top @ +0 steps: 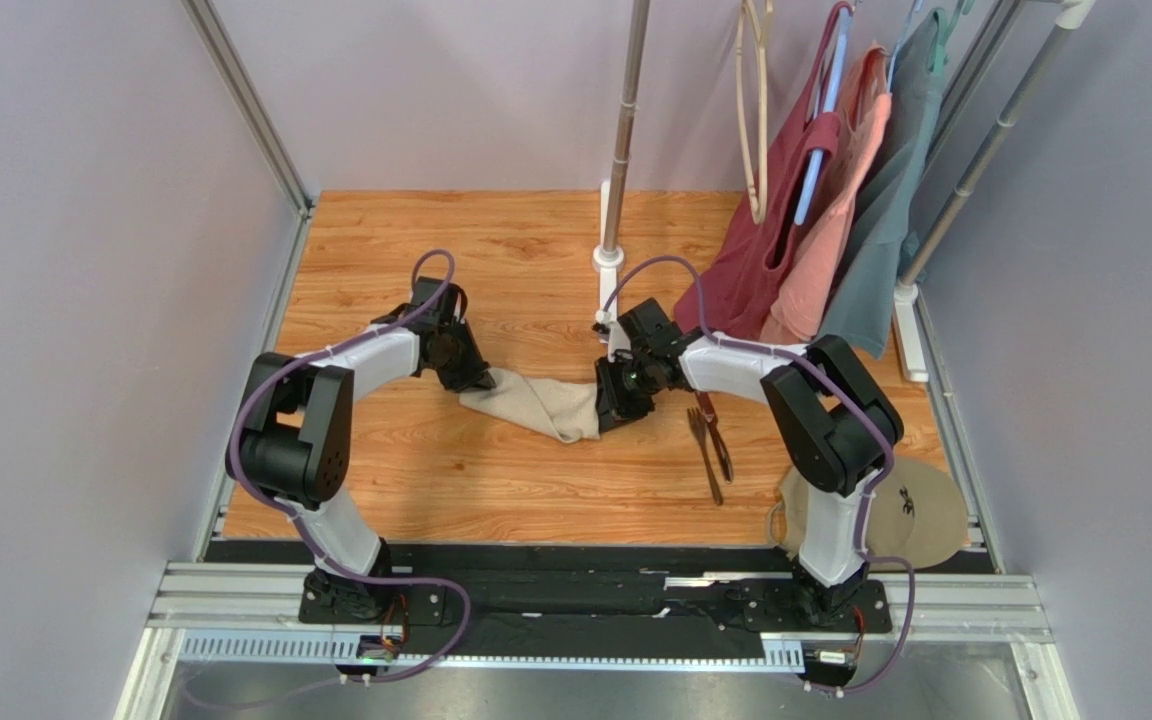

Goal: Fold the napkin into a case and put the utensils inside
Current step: Rotate the smaller rectangle-folded napkin at the center of the board.

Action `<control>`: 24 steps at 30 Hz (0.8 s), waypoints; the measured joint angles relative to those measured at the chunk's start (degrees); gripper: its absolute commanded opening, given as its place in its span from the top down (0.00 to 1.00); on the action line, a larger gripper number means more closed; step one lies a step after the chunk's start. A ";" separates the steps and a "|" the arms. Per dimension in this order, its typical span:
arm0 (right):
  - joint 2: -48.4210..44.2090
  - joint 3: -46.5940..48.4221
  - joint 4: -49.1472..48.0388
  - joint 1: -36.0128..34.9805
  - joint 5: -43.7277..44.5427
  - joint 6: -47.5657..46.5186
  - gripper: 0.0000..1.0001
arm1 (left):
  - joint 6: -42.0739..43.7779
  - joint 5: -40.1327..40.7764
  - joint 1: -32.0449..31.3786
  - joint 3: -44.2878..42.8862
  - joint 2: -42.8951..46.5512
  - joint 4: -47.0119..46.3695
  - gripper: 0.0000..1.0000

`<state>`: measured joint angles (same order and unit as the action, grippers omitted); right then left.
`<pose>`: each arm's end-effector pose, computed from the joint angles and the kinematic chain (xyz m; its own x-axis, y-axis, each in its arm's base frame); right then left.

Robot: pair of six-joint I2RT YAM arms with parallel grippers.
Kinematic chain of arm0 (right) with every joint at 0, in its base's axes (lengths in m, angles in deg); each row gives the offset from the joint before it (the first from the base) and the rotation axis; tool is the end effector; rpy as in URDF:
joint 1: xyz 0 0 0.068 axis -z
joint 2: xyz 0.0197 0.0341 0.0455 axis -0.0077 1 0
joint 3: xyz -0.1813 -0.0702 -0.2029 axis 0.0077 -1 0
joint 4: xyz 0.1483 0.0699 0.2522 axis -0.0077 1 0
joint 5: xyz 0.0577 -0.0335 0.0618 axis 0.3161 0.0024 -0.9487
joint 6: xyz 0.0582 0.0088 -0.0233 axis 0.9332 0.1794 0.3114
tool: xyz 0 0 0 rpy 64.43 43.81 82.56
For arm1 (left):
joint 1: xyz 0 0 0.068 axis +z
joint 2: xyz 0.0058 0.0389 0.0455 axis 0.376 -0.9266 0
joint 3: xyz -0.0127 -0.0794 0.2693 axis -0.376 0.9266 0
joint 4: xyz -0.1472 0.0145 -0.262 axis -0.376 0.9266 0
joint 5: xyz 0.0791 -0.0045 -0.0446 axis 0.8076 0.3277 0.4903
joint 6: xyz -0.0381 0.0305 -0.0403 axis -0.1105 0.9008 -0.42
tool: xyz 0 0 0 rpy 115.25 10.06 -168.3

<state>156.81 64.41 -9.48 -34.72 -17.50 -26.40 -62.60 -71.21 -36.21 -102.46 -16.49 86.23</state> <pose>0.3169 0.2506 0.1065 -0.9245 -0.2776 -0.2614 -0.3783 0.7529 0.5384 0.3547 -0.0981 0.1280 -0.8510 -0.4520 -0.2674 -0.3125 0.8451 -0.4338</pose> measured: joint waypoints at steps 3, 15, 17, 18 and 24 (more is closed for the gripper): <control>0.02 0.66 0.68 1.11 1.44 -0.59 0.85 | 0.13 0.04 0.00 -0.31 0.02 0.83 0.81; -5.44 0.13 9.07 1.36 12.70 -2.64 0.66 | 1.11 1.09 -0.33 0.61 5.77 3.80 0.81; -7.56 -0.76 10.78 1.38 14.67 -2.62 0.63 | 1.42 0.85 -0.74 0.20 7.23 4.17 0.81; -8.50 -1.11 11.30 1.38 15.34 -2.58 0.63 | 1.49 0.55 -1.05 -0.28 7.54 4.35 0.81; -11.74 -0.98 12.44 1.03 14.73 -2.38 0.67 | 1.97 0.09 -2.99 -2.54 5.46 4.44 0.82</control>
<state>145.08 63.43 2.95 -33.69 -2.77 -28.79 -60.63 -71.13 -39.21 -105.00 -11.03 90.67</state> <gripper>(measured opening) 0.366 0.187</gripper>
